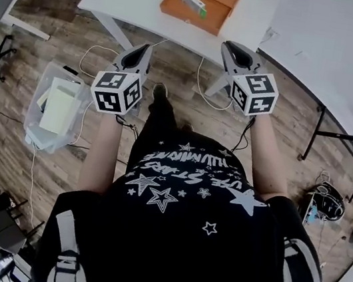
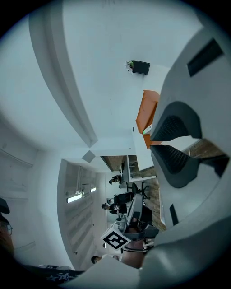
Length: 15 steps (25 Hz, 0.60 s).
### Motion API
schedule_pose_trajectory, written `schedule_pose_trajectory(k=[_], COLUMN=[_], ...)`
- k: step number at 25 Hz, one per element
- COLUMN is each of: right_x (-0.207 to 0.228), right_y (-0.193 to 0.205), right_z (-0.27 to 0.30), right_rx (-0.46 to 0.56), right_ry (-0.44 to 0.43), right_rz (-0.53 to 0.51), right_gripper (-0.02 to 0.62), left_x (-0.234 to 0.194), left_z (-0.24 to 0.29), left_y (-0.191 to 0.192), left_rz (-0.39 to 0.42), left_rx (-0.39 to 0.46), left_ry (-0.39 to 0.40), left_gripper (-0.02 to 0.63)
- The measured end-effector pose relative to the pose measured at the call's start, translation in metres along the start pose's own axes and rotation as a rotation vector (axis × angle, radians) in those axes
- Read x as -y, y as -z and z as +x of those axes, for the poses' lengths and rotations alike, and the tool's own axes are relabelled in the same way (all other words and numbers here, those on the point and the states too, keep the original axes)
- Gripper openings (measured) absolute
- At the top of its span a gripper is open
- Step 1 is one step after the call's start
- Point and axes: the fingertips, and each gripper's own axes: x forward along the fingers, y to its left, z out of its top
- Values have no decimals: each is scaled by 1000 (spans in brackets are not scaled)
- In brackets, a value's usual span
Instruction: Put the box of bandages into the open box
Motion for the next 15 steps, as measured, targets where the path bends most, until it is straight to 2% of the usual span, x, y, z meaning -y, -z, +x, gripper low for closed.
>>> schedule_pose_trajectory(k=[9, 15], right_x=[-16, -13], right_y=[10, 12], right_z=[-13, -13], right_rx=[-6, -3], right_ry=[-25, -8], right_rz=[15, 36], right_gripper=[60, 58], left_x=[8, 5], left_z=[-26, -23], left_y=[7, 9], left_rz=[-2, 2], left_rx=[7, -6], left_ry=[-26, -14], left_gripper=[20, 20])
